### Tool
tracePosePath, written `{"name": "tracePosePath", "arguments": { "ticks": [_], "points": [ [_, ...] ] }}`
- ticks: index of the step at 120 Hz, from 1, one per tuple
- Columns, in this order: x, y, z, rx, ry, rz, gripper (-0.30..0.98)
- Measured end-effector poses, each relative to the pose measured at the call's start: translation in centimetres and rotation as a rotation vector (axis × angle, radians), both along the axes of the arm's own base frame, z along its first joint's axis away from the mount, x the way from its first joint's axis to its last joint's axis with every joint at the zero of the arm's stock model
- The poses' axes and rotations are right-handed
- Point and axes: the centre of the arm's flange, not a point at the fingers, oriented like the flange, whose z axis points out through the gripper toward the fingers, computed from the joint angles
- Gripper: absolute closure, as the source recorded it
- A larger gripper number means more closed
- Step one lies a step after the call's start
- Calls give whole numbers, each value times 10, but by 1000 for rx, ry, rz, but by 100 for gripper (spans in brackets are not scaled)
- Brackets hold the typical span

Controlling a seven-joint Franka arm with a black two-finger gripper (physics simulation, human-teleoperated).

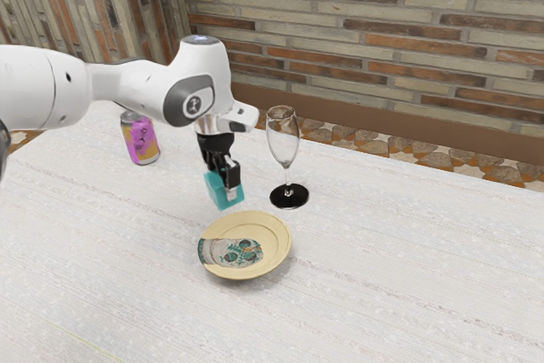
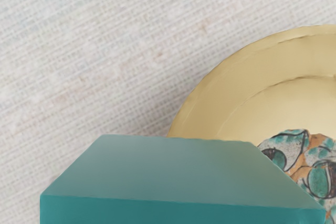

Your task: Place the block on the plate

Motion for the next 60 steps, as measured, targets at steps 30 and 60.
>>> {"name": "tracePosePath", "arguments": {
  "ticks": [30, 60],
  "points": [
    [-31, -48, -21, 13, 84, -37, 34],
    [-48, -68, -65, 8, 154, -38, 33]
  ]
}}
